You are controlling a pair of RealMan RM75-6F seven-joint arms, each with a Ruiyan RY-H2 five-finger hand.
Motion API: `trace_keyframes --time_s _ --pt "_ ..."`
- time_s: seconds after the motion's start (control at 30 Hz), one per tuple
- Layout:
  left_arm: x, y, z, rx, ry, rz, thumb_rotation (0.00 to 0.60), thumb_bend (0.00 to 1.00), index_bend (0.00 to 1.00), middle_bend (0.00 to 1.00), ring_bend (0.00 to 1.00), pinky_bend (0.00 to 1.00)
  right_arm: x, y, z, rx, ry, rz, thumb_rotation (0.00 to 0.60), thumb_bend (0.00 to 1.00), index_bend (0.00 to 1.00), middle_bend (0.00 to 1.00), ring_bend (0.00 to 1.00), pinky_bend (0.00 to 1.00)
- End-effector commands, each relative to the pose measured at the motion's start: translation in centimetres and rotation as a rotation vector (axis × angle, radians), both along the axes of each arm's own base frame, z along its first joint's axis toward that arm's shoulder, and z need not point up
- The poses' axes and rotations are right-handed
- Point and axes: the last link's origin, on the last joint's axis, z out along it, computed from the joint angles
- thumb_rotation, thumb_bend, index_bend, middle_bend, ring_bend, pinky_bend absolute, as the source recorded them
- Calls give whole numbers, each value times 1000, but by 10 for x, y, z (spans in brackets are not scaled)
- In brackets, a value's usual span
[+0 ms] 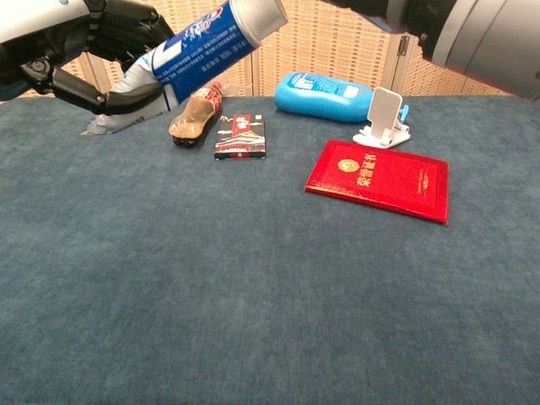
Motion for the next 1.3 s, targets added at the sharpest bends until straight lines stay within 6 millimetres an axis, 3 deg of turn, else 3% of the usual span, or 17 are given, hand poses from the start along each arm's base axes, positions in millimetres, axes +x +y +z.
trace_keyframes --time_s 0.03,0.7,1.3 --pt "0 0 1 0 -8 3 600 601 784 829 773 601 1 -1 -2 -7 1 3 10 0 0 0 0 0" --pt "12 -1 2 -33 -51 -12 600 601 789 836 782 601 11 -2 -14 -17 -21 23 3 0 0 0 0 0" --pt "4 2 8 -6 -24 3 600 602 815 881 820 612 7 -3 -20 -30 41 20 2 0 0 0 0 0"
